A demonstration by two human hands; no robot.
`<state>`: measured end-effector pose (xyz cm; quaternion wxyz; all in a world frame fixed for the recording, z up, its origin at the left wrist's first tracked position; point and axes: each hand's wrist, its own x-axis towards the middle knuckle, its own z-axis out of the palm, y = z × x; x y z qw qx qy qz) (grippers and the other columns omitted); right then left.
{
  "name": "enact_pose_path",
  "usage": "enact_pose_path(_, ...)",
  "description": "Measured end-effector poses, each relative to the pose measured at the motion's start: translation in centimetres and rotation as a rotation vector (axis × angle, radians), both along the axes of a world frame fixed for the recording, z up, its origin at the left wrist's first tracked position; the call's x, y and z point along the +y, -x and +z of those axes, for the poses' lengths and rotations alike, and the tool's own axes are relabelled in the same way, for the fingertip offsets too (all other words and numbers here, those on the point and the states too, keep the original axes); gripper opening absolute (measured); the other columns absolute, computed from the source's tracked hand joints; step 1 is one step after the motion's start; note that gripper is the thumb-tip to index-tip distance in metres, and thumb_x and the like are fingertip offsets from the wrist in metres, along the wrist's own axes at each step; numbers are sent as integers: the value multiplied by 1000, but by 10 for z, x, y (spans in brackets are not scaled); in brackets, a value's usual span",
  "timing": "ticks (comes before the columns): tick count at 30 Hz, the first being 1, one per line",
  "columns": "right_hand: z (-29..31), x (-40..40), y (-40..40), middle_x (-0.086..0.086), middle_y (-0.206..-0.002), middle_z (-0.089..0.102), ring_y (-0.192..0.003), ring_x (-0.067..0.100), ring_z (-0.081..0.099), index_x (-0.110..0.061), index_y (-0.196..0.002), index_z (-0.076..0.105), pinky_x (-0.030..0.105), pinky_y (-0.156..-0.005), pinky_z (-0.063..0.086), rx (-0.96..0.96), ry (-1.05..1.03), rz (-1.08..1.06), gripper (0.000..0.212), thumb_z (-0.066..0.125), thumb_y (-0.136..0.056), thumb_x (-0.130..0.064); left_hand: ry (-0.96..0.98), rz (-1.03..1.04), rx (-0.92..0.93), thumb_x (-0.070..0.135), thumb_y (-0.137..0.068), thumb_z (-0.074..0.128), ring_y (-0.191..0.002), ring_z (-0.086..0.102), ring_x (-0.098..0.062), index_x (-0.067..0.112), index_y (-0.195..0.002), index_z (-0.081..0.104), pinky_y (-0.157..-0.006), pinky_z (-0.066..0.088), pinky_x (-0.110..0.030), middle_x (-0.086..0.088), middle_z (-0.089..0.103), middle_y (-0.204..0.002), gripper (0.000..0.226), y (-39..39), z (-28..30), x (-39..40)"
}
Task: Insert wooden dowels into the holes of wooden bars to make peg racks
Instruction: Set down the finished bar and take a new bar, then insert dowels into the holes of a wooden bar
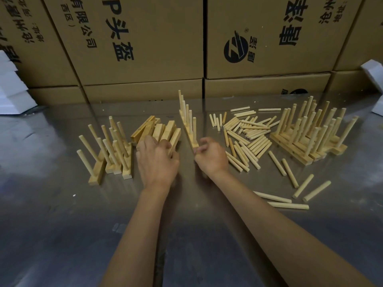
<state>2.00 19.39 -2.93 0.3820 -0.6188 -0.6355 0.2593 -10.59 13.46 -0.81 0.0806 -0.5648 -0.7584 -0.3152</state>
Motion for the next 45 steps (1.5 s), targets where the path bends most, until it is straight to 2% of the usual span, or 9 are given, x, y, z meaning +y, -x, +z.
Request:
enact_pose_path(8,3,-38,-17,-6,-110,62,-107,10,60,-17,-131,55,28,-97,50,91,56,203,41,60,-90,-13,17,17,36,4,-90,65,-117,43,-29,6,-124,65,-96,45,-41,-11,49,-120,34,-5,0,-1)
enact_pose_path(13,13,-59,-36,-4,-106,66,-91,4,60,-19,-123,57,16,-78,46,156,126,248,32,57,-92,-12,-146,-11,-70,13,-94,63,-101,57,-33,-5,-115,67,-85,50,-42,-15,52,-115,28,-6,10,-6)
enact_pose_path(16,19,-67,-49,-2,-105,70,-95,9,63,-19,-120,59,18,-79,47,237,175,251,27,57,-93,-12,-291,-10,-170,18,-96,63,-84,51,-18,-2,-117,68,-76,41,-25,-5,44,-106,30,-7,16,-11)
enact_pose_path(20,24,-77,-67,0,-104,73,-93,13,67,-20,-113,63,35,-89,53,372,204,231,19,57,-96,-15,-346,-84,-691,28,-93,69,-68,55,1,15,-114,72,-59,41,-8,3,57,-100,25,-11,24,-8)
enact_pose_path(23,31,-79,-82,2,-100,75,-76,9,66,-20,-106,66,31,-72,56,530,168,171,14,54,-100,-15,-137,-339,-1296,23,-91,71,-73,59,-5,17,-101,76,-62,45,-17,5,68,-81,13,-18,26,-10)
enact_pose_path(27,45,-75,-96,-2,-97,76,-80,12,69,-22,-110,67,27,-67,56,661,89,100,16,60,-98,-30,170,-548,-1606,17,-86,71,-69,65,-10,2,-107,71,-62,52,-20,-2,69,-79,26,-38,22,-15)
enact_pose_path(35,52,-71,-113,-4,-76,74,-67,9,67,-13,-109,68,20,-55,53,731,77,2,26,73,-89,-30,597,-779,-1456,18,-76,73,-77,66,-15,2,-107,72,-70,54,-24,-6,70,-83,35,-57,19,-26)
enact_pose_path(41,49,-80,-100,1,-69,72,-56,8,64,-11,-94,73,19,-51,50,557,164,163,14,76,-85,-21,567,-824,-1493,48,-94,57,-105,62,-28,16,-129,64,-98,52,-42,-18,65,-119,49,-64,17,-26)
enact_pose_path(45,46,-86,-85,-4,-74,75,-54,-2,64,-12,-92,74,8,-47,44,476,169,280,16,79,-82,-23,584,-668,-1448,57,-99,46,-68,68,-13,24,-106,76,-58,54,-24,-3,74,-86,45,-65,18,-27)
